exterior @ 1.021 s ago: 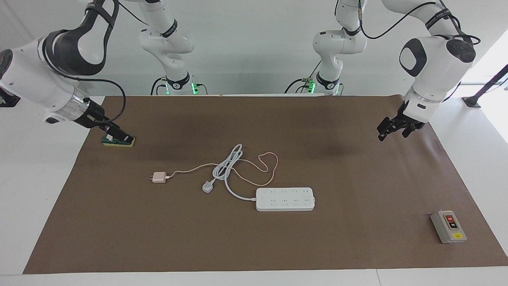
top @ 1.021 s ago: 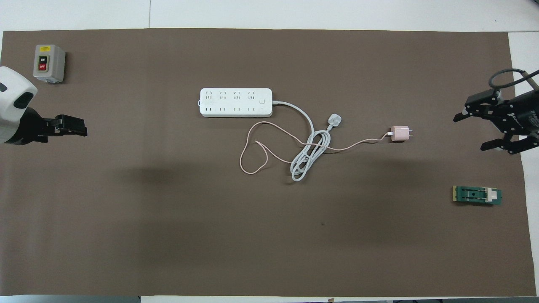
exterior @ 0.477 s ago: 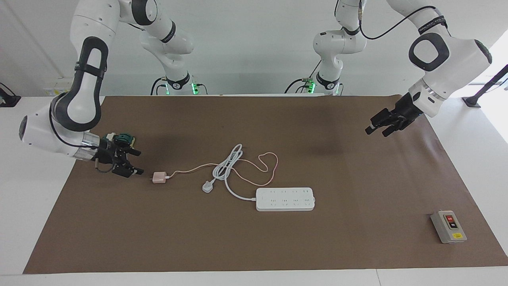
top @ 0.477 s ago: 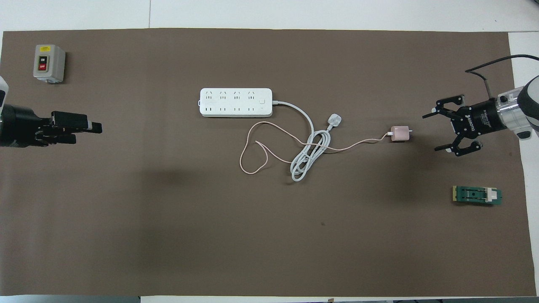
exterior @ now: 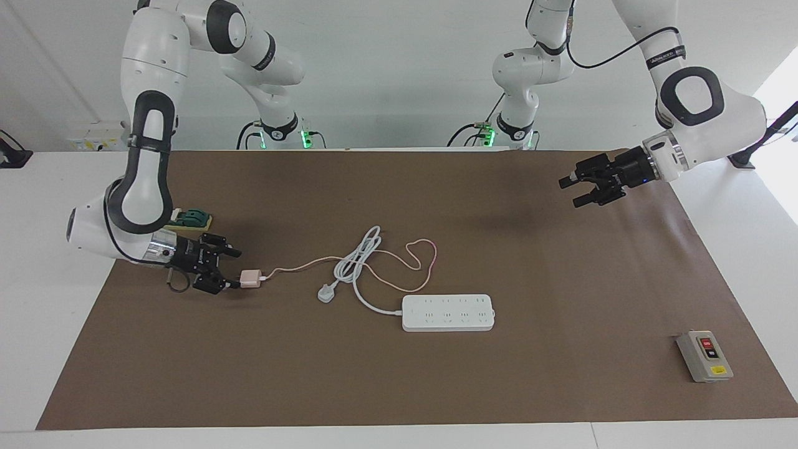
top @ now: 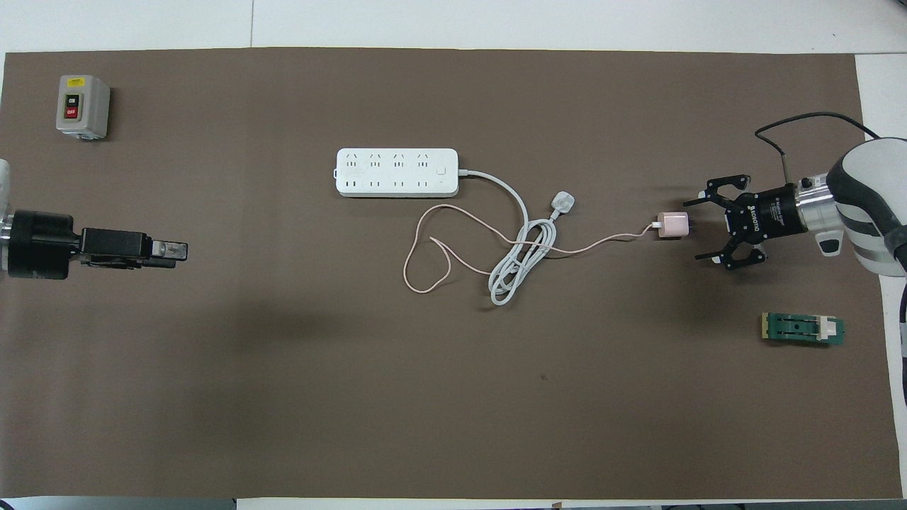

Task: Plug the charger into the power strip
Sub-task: 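Grasp the pink charger with the right gripper while the left gripper approaches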

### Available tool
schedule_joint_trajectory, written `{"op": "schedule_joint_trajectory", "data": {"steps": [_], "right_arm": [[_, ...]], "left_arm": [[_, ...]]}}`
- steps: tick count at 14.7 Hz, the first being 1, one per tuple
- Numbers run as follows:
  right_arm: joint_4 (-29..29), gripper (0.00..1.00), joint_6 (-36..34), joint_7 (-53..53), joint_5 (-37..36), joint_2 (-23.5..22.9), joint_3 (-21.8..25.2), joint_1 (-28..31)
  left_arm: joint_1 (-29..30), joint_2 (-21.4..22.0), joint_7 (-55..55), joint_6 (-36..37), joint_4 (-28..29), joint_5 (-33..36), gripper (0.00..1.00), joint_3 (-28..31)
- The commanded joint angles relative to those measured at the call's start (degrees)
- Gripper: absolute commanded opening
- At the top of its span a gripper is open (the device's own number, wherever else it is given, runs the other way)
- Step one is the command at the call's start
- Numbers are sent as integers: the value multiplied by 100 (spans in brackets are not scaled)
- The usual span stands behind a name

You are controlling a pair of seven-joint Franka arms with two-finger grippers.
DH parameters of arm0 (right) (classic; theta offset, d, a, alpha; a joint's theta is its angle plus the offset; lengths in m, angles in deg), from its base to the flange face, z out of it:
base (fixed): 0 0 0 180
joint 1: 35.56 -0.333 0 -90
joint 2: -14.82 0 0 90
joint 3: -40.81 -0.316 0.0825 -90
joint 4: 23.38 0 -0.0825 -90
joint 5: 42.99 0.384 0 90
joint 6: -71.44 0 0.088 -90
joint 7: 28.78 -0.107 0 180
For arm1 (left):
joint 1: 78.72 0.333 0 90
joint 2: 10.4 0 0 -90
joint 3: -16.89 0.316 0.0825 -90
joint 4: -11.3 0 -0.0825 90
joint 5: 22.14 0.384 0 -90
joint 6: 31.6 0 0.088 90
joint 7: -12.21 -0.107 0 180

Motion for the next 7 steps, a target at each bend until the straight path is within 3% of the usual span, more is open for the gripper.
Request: {"op": "schedule_joint_trajectory", "data": {"steps": [1, 3, 7], "right_arm": [[-105, 100, 147, -175, 266, 17, -9, -49], [-96, 100, 260, -202, 311, 0, -9, -110], [-105, 100, 516, -115, 372, -149, -17, -128]], "left_arm": [[-18, -522, -255, 942, -49, -1067, 100, -40], [-333, -515, -237, 1016, -14, -1534, 100, -49], [-1063, -559, 167, 735, 355, -3395, 100, -49]]}}
